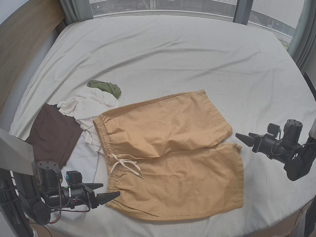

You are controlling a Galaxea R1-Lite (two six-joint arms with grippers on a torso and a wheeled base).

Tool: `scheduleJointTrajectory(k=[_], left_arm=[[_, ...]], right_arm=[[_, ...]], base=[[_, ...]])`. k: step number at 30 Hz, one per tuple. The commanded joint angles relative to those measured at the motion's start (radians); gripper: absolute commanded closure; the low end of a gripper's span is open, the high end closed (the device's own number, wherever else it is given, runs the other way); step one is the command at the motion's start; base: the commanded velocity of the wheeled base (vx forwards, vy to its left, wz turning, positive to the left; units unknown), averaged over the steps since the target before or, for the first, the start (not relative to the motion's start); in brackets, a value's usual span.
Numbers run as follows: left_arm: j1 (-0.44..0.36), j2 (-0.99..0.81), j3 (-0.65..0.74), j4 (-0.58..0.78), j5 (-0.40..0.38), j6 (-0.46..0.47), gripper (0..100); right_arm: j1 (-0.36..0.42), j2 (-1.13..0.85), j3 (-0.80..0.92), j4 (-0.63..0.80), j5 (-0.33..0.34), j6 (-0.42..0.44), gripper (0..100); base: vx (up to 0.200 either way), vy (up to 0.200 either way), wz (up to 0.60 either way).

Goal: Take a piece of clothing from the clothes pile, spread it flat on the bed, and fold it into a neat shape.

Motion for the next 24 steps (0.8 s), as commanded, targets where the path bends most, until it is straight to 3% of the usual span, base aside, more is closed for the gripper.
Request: scheduleJointTrajectory(k=[1,24], left_arm=[[0.026,0.059,0.018,-0.002,0.000,-0.002,0],[0.008,0.198,0.018,-0.013,-0.011,-0.005,0]], right_arm=[[-0.001,0.004,0.000,0.000,0.001,0.000,0],[0.006,0.018,0.003,-0.001,-0.002,0.000,0]], base=[[0.000,0.000,0.00],[0.000,0.000,0.00]])
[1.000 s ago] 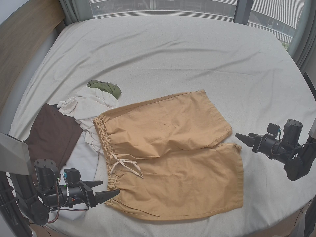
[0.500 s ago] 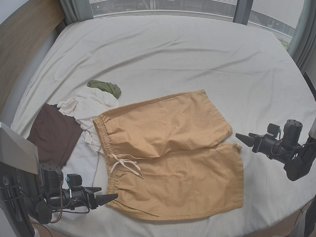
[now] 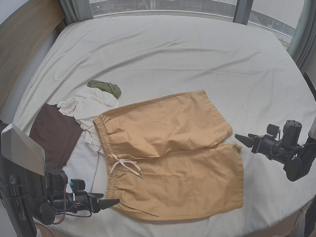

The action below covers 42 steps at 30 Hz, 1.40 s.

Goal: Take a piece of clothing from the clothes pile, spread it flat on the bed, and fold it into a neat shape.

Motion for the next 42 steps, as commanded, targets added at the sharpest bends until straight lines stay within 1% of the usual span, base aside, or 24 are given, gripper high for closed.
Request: scheduleJointTrajectory(k=[1,11,12,30,33,37,39,42], left_arm=[[-0.013,0.050,0.018,-0.009,-0.004,0.000,0],[-0.013,0.053,0.015,-0.009,-0.017,0.000,0],[-0.013,0.053,0.015,-0.009,-0.017,0.000,100],[-0.004,0.050,0.007,-0.011,-0.015,0.005,100],[0.013,0.041,0.007,-0.011,-0.015,0.008,100],[0.016,0.045,0.005,-0.011,-0.015,0.009,100],[0.015,0.051,0.007,-0.011,-0.012,0.011,100],[0.011,0.053,0.008,-0.011,-0.012,0.011,100]], right_arm=[[-0.001,0.010,0.000,-0.002,-0.001,0.000,0],[-0.001,0.017,-0.002,-0.002,-0.001,0.000,0],[-0.001,0.017,-0.002,-0.002,-0.001,0.000,0],[0.000,0.017,0.024,0.000,-0.001,-0.005,0],[0.000,0.029,0.055,0.012,0.001,-0.063,0],[-0.003,0.053,0.079,0.012,0.002,-0.095,0],[-0.008,0.053,0.116,0.015,0.004,-0.128,0],[-0.011,0.049,0.138,0.041,0.004,-0.154,0]], base=[[0.000,0.000,0.00],[0.000,0.000,0.00],[0.000,0.000,0.00],[0.000,0.000,0.00],[0.000,0.000,0.00],[0.000,0.000,0.00],[0.000,0.000,0.00],[0.000,0.000,0.00]])
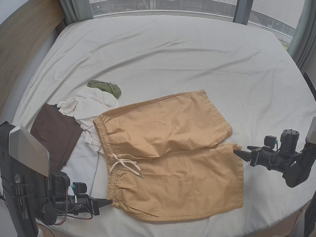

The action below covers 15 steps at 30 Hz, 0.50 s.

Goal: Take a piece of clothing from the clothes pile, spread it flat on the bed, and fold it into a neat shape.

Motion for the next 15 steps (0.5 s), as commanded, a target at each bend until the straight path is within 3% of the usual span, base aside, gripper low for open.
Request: scheduleJointTrajectory(k=[1,15], left_arm=[[-0.004,0.005,0.008,-0.001,0.000,0.000,100],[-0.007,0.006,0.010,-0.001,0.002,0.002,100]], right_arm=[[-0.007,0.003,0.038,0.049,0.000,-0.027,0],[-0.025,-0.152,0.099,0.437,0.002,-0.175,0]], base=[[0.000,0.000,0.00],[0.000,0.000,0.00]])
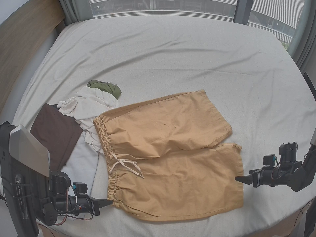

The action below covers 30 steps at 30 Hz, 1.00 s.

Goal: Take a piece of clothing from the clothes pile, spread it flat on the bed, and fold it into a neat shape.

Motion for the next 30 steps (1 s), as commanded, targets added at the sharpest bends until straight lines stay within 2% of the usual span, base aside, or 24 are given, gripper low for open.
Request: scheduleJointTrajectory(k=[1,7,15,24,30], left_arm=[[-0.001,0.003,0.010,0.000,0.001,0.000,100],[-0.004,0.001,0.012,0.000,-0.001,0.000,100],[-0.004,0.000,0.012,0.000,-0.001,0.000,100],[-0.006,0.000,0.013,0.000,0.001,0.000,100],[-0.006,0.000,0.015,0.000,-0.001,0.000,100]], right_arm=[[-0.001,-0.081,0.024,0.102,0.001,-0.035,0],[0.006,-0.093,0.029,0.228,0.001,-0.081,0],[0.016,-0.075,0.043,0.257,0.001,-0.087,0],[0.088,-0.056,0.055,0.314,0.001,-0.091,0],[0.095,-0.010,0.057,0.311,0.001,-0.091,0]], base=[[0.000,0.000,0.00],[0.000,0.000,0.00],[0.000,0.000,0.00],[0.000,0.000,0.00],[0.000,0.000,0.00]])
